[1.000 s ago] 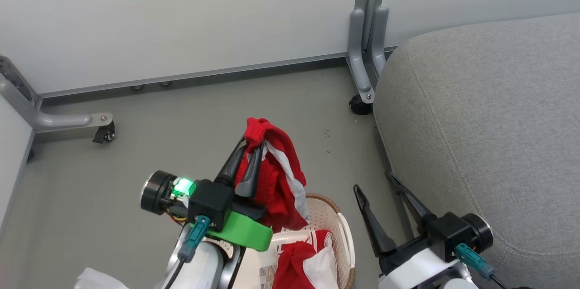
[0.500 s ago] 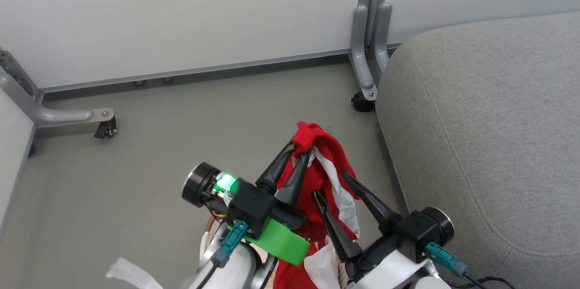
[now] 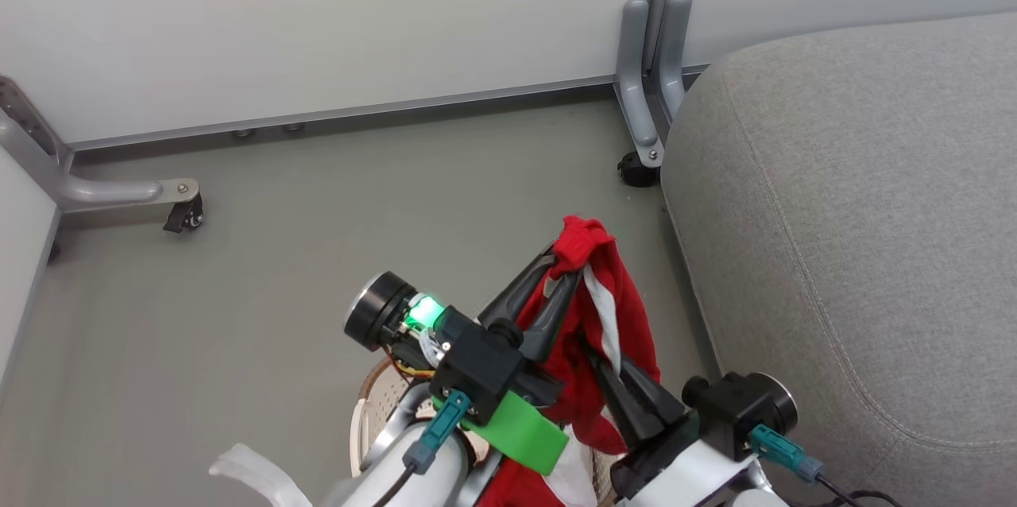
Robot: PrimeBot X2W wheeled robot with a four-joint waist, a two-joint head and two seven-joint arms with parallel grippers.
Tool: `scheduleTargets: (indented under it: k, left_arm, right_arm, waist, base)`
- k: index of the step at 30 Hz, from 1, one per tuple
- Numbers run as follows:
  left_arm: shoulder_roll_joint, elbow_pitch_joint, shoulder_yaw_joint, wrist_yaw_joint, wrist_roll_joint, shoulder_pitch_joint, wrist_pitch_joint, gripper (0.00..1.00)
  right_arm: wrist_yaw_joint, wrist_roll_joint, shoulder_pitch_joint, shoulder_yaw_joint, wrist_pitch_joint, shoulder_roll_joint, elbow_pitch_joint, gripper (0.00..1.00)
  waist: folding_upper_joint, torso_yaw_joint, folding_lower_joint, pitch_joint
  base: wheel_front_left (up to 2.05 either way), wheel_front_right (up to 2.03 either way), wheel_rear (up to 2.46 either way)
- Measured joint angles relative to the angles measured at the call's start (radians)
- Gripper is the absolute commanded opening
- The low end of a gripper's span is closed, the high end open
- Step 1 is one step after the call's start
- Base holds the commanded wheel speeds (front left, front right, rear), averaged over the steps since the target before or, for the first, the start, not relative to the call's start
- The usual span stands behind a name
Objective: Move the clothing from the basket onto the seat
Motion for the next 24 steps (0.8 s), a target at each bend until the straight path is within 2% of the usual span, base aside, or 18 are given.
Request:
scheduleTargets:
  k: [11,13,15,17,18,19,24]
  left_arm:
    - [0.008,0.018,0.008,0.005,-0.048,0.011,0.060,0.00]
    - [0.009,0.017,0.008,0.004,-0.053,0.011,0.060,0.05]
    - [0.011,0.017,0.008,0.003,-0.053,0.011,0.060,0.20]
    - [0.012,0.018,0.008,0.007,-0.053,0.011,0.061,0.43]
    - [0.013,0.019,0.008,0.008,-0.053,0.011,0.063,0.59]
    - [0.013,0.020,0.008,0.009,-0.053,0.011,0.063,0.98]
    - [0.017,0.024,0.013,0.030,-0.050,0.009,0.064,1.00]
  right_arm:
    - [0.000,0.033,0.005,-0.005,0.000,-0.011,0.000,0.00]
    - [0.000,0.033,0.005,-0.003,0.000,-0.015,-0.001,0.00]
    - [0.000,0.033,0.005,-0.001,0.000,-0.017,-0.002,0.00]
    - [0.000,0.034,0.005,-0.001,0.000,-0.019,-0.005,0.00]
    - [0.000,0.034,0.005,-0.001,0.000,-0.019,-0.005,0.00]
    - [0.000,0.034,0.005,-0.001,0.000,-0.019,-0.006,0.00]
    - [0.000,0.039,0.001,0.003,0.000,-0.022,-0.011,0.00]
  waist:
    - [0.0000,-0.005,0.0000,0.010]
    - [0.0000,-0.006,0.0000,0.012]
    - [0.0000,-0.006,0.0000,0.014]
    - [0.0000,-0.006,0.0000,0.016]
    - [0.0000,-0.007,0.0000,0.017]
    - [0.0000,-0.007,0.0000,0.018]
    - [0.0000,-0.010,0.0000,0.027]
  base:
    - [0.00,0.00,0.00]
    - [0.00,0.00,0.00]
    - [0.00,0.00,0.00]
    - [0.00,0.00,0.00]
    - [0.00,0.00,0.00]
    - [0.00,0.00,0.00]
    - [0.00,0.00,0.00]
